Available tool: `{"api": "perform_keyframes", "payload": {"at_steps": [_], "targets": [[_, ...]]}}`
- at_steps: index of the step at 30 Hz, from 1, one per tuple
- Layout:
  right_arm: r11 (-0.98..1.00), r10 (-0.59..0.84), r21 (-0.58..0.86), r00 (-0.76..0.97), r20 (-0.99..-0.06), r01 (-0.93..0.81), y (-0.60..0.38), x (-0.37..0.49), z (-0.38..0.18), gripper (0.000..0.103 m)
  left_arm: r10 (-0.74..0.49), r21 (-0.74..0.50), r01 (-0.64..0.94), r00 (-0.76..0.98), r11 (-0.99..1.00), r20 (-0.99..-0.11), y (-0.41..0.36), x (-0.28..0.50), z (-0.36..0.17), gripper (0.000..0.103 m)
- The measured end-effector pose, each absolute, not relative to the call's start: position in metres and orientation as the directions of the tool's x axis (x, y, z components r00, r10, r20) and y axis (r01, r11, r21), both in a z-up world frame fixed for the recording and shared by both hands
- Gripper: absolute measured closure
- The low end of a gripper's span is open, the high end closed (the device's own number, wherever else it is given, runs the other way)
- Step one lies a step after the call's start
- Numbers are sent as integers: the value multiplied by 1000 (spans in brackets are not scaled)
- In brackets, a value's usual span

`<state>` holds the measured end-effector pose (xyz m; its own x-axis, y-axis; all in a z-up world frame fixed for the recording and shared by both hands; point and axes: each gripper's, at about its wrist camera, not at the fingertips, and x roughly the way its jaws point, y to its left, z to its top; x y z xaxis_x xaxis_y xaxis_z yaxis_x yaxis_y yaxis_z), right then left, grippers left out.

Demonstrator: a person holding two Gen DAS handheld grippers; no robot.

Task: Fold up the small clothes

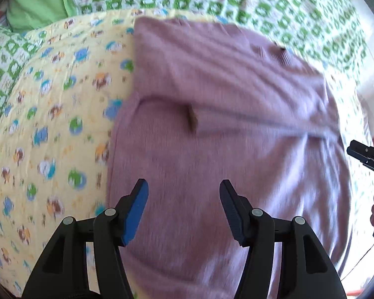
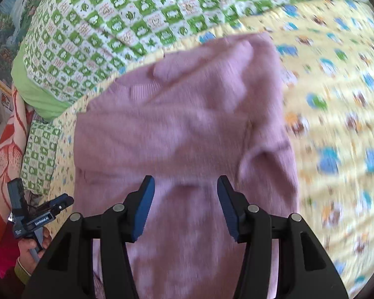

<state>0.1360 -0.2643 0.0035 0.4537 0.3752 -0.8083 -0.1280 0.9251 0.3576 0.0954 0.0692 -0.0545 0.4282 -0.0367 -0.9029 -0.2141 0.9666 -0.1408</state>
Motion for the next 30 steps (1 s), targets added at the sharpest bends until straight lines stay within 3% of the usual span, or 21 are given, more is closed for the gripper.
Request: {"api": "perform_keyframes", "payload": {"at_steps": [7, 17, 30], "targets": [[920, 388, 378, 408, -827, -108, -262, 58, -13, 49, -92, -155, -158, 349, 975, -933, 54, 51, -66, 36], [918, 376, 393, 436, -818, -53, -266, -4, -14, 49, 80, 66, -68, 243, 996, -967, 22, 17, -82, 36], [943, 293, 331, 459, -839, 4, -293, -66, -14, 43, 12, -20, -173, 182, 985, -983, 64, -58, -86, 35]]}}
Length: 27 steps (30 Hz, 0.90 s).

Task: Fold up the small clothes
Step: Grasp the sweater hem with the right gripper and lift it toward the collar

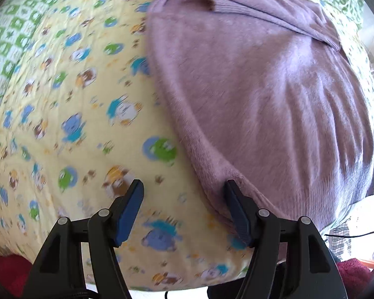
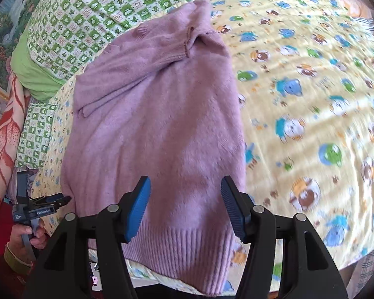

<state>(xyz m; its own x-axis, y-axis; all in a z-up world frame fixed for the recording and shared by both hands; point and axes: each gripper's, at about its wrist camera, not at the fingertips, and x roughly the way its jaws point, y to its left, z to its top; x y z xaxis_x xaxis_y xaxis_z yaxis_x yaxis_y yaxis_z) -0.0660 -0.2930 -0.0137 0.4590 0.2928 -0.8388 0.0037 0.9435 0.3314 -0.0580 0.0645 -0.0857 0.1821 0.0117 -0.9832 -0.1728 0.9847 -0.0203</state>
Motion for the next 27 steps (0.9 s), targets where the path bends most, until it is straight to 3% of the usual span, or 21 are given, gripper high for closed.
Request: {"api": "perform_keyframes", "payload": {"at_steps": [10, 16, 27], "targets": [[936, 304, 351, 434, -848, 31, -298, -92, -34, 43, -167, -208, -230, 187, 951, -968, 101, -95, -76, 35], [926, 313, 373, 438, -843, 58, -307, -107, -33, 43, -307, -348, -242, 191, 906, -932, 89, -104, -80, 35], [919, 319, 384, 409, -855, 86, -308, -127, -41, 43, -449, -490, -273, 199, 828, -871, 73, -85, -78, 35]]}}
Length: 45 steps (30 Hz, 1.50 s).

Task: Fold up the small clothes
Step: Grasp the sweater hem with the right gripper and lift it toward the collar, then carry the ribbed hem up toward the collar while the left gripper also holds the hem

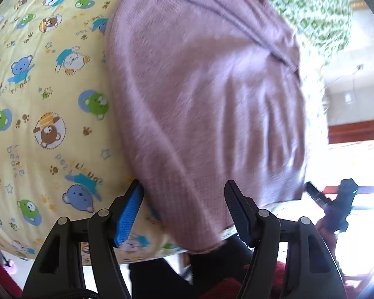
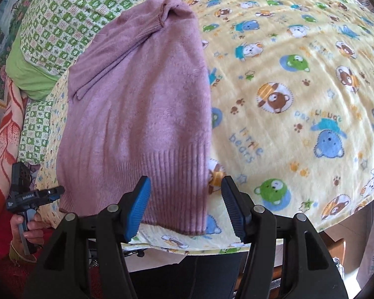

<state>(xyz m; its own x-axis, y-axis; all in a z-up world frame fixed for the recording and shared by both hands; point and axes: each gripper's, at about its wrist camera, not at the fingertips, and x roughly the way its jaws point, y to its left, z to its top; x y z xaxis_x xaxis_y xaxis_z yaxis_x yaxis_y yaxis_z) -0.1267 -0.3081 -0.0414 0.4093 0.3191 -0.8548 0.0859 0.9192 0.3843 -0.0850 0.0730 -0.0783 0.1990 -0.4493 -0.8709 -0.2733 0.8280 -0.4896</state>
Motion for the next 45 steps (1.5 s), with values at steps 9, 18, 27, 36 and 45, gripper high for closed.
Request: {"api": "perform_keyframes", "payload": {"at_steps": [9, 18, 27, 36, 45], "targets": [[923, 331, 381, 396, -857, 53, -296, -127, -47, 58, -301, -322, -240, 118, 916, -946, 67, -83, -94, 64], [891, 389, 452, 461, -798, 32, -314, -134, -25, 93, -255, -287, -148, 205, 946, -945, 87, -113, -63, 96], [899, 379, 433, 371, -848, 69, -322, -127, -48, 93, -289, -323, -213, 172, 922, -942, 102, -121, -81, 78], [892, 385, 444, 376, -843, 83, -322, -119, -48, 80, -309, -343, -243, 168, 907, -936, 103, -112, -89, 41], [859, 423, 501, 403, -812, 109, -329, -115, -57, 79, -270, -301, -131, 214, 945, -939, 62, -96, -92, 83]]}}
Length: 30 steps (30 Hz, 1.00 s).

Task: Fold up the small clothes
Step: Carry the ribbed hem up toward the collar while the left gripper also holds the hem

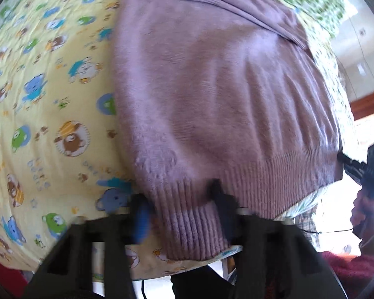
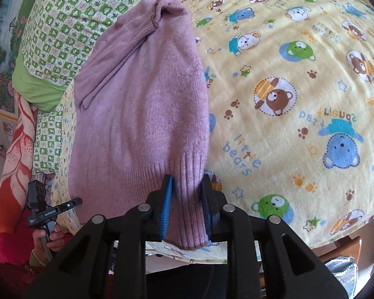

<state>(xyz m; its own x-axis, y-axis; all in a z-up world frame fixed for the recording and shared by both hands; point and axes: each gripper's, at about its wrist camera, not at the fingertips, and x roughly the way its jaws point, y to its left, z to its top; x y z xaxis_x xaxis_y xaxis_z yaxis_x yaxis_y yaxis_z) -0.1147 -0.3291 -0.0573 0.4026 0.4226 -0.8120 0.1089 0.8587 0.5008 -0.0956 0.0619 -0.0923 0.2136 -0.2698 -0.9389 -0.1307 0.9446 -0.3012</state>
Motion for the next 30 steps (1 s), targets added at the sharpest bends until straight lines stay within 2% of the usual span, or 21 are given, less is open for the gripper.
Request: {"api": "perform_keyframes", "payload": {"at_steps": [3, 4, 5, 9, 17, 30], "targets": [[849, 461, 524, 383, -800, 72, -326, -115, -58, 80, -299, -334, -135, 230, 933, -926, 61, -97, -93, 93], [851, 469, 523, 367, -803, 58, -323, -116, -59, 91, -299, -338, -138, 241, 931, -923, 63, -99, -91, 93], [853, 474, 520, 355, -806, 42, -321, -117, -59, 92, -304, -347, -143, 256, 927, -918, 65, -102, -89, 94], [809, 535, 587, 383, -753, 24, -328, -122, -49, 93, -337, -403, -161, 325, 901, -884, 73, -110, -75, 95], [697, 633, 716, 505, -587, -41, -339, -100, -5, 93, -344, -478, -154, 512, 865, -787, 87, -84, -18, 96], [694, 600, 713, 626, -498, -98, -326, 3, 41, 93, -278, -473, -156, 636, 867, -720, 112, 29, 26, 96]]}}
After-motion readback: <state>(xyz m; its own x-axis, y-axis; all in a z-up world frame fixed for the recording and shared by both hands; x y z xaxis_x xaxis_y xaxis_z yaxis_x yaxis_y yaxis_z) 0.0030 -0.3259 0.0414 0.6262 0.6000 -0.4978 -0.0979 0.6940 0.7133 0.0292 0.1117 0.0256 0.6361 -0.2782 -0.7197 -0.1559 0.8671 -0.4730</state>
